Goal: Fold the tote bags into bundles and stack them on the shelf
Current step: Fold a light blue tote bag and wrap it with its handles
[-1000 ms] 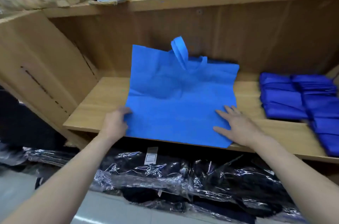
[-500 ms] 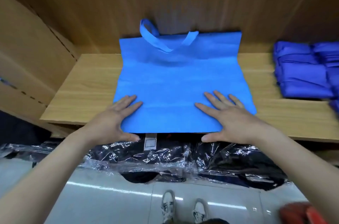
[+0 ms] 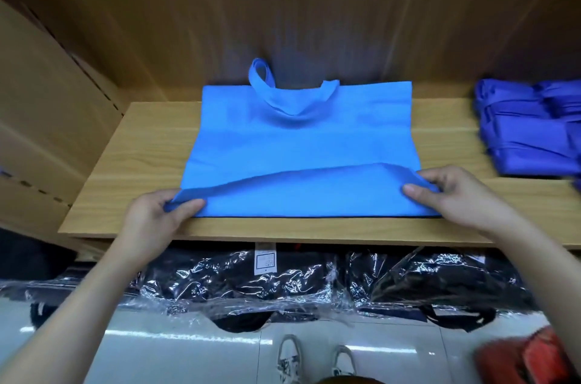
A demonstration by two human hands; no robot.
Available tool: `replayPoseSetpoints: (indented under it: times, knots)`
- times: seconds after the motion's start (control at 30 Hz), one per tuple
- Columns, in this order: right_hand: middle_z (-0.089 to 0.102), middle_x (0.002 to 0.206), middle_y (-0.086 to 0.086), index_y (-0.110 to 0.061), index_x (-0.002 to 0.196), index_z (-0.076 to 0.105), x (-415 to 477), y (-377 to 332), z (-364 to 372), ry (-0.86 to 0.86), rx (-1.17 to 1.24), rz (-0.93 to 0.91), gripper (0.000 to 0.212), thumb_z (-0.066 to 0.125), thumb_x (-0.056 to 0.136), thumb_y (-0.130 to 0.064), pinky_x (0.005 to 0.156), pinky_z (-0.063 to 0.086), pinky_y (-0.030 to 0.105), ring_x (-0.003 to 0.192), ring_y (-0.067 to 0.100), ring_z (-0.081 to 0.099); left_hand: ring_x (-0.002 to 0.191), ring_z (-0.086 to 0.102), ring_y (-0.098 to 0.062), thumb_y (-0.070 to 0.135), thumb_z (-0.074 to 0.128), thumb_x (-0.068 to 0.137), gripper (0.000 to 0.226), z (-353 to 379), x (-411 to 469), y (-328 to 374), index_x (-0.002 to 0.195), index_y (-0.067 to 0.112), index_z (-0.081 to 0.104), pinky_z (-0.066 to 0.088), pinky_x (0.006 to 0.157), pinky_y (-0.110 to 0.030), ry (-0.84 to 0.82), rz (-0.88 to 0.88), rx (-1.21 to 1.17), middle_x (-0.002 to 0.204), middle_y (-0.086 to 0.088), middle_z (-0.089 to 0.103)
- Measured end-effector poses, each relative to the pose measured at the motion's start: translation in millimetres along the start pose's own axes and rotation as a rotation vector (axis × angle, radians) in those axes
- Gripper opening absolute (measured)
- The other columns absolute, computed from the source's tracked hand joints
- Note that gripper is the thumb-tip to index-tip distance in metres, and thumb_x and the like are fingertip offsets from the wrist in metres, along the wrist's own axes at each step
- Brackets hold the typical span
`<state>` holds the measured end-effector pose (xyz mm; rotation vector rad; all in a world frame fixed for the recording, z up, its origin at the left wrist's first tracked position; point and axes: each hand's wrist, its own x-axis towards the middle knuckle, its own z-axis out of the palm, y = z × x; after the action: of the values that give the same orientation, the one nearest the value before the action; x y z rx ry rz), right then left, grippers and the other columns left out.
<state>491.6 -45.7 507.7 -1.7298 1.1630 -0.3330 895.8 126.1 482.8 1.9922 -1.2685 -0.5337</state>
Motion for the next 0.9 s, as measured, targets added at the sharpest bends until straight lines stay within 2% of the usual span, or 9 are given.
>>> replayPoseSetpoints:
  times: [0.07, 0.13, 0.23, 0.33, 0.47, 0.6, 0.73, 0.8, 0.9]
  knots:
    - [0.076, 0.089, 0.0, -0.014, 0.084, 0.073, 2.4, 7.1, 12.0, 0.177, -0.051, 0.003, 0.01, 0.067, 0.09, -0.019, 0.082, 0.052, 0.037, 0.076, 0.013, 0.065, 0.056, 0.053, 0.008, 0.025, 0.078, 0.08, 0.021, 2.7, 3.1, -0.9, 0.064, 0.036, 0.072, 0.042, 0.059, -0.013, 0.025, -0.048, -0.014, 0.062, 0.026, 0.066]
    - [0.073, 0.082, 0.007, -0.011, 0.084, 0.071, 2.2, 10.2, 25.0, 0.314, -0.127, 0.008, 0.006, 0.069, 0.088, -0.015, 0.081, 0.051, 0.044, 0.079, 0.028, 0.066, 0.054, 0.053, -0.003, 0.033, 0.08, 0.077, 0.017, 2.3, 5.9, 3.2, 0.066, 0.027, 0.069, 0.043, 0.058, -0.021, 0.037, -0.067, 0.064, 0.057, 0.016, 0.063]
    - [0.067, 0.075, 0.005, -0.015, 0.079, 0.067, -2.5, 9.6, 39.8, 0.475, -0.204, 0.007, 0.007, 0.072, 0.082, -0.011, 0.069, 0.044, 0.036, 0.078, 0.032, 0.061, 0.069, 0.063, -0.026, 0.048, 0.081, 0.072, 0.031, 1.9, 7.1, 10.8, 0.075, 0.02, 0.068, 0.052, 0.067, -0.039, 0.046, -0.056, 0.217, 0.066, -0.001, 0.068]
    - [0.06, 0.08, -0.003, -0.017, 0.088, 0.063, -6.7, 9.2, 52.6, 0.597, -0.322, -0.033, 0.016, 0.072, 0.079, -0.008, 0.066, 0.03, 0.028, 0.082, 0.028, 0.058, 0.077, 0.062, -0.029, 0.046, 0.08, 0.074, 0.034, 6.0, 6.2, 16.8, 0.092, 0.02, 0.067, 0.05, 0.068, -0.038, 0.076, -0.062, 0.355, 0.08, -0.004, 0.07]
    - [0.052, 0.103, 0.002, -0.025, 0.123, 0.054, -11.6, 6.2, 62.5, 0.618, -0.422, -0.052, 0.05, 0.07, 0.079, -0.007, 0.078, 0.041, 0.036, 0.092, 0.028, 0.055, 0.083, 0.055, -0.017, 0.03, 0.082, 0.074, 0.052, 9.3, 2.0, 12.9, 0.121, 0.032, 0.06, 0.046, 0.074, -0.034, 0.085, 0.077, 0.286, 0.1, 0.005, 0.053]
    - [0.058, 0.127, 0.008, -0.024, 0.115, 0.066, -11.8, 11.1, 72.9, 0.552, -0.934, -0.272, 0.058, 0.056, 0.065, 0.003, 0.098, 0.029, 0.047, 0.121, 0.029, 0.053, 0.076, 0.057, -0.024, 0.025, 0.074, 0.084, 0.025, 13.5, -1.9, 8.8, 0.107, 0.035, 0.073, 0.05, 0.069, -0.036, 0.039, 0.224, 0.434, 0.112, 0.0, 0.053]
    - [0.059, 0.135, 0.004, -0.016, 0.129, 0.062, -7.5, 16.7, 63.1, 0.254, -0.932, -0.328, 0.061, 0.036, 0.074, -0.006, 0.111, 0.034, 0.037, 0.125, 0.025, 0.056, 0.086, 0.06, -0.021, 0.05, 0.06, 0.088, 0.027, 3.9, 3.2, 2.4, 0.112, 0.041, 0.07, 0.047, 0.068, -0.033, -0.026, 0.2, 0.487, 0.118, 0.004, 0.054]
    - [0.047, 0.146, -0.004, -0.02, 0.139, 0.053, -9.8, 15.8, 53.6, 0.156, -0.866, -0.304, 0.054, 0.034, 0.091, -0.038, 0.113, 0.029, 0.037, 0.136, 0.017, 0.044, 0.103, 0.052, -0.022, 0.071, 0.04, 0.088, 0.055, -3.1, 4.5, -6.2, 0.124, 0.038, 0.064, 0.048, 0.073, -0.037, -0.1, 0.252, 0.601, 0.121, 0.004, 0.05]
    - [0.025, 0.153, -0.02, -0.032, 0.147, 0.037, -12.4, 13.3, 45.8, 0.067, -0.835, -0.286, 0.081, 0.025, 0.081, -0.079, 0.116, 0.02, 0.027, 0.143, 0.001, 0.022, 0.123, 0.04, -0.028, 0.079, 0.028, 0.084, 0.077, -7.2, 4.0, -10.2, 0.135, 0.029, 0.056, 0.047, 0.087, -0.05, -0.192, 0.389, 0.799, 0.144, 0.002, 0.041]
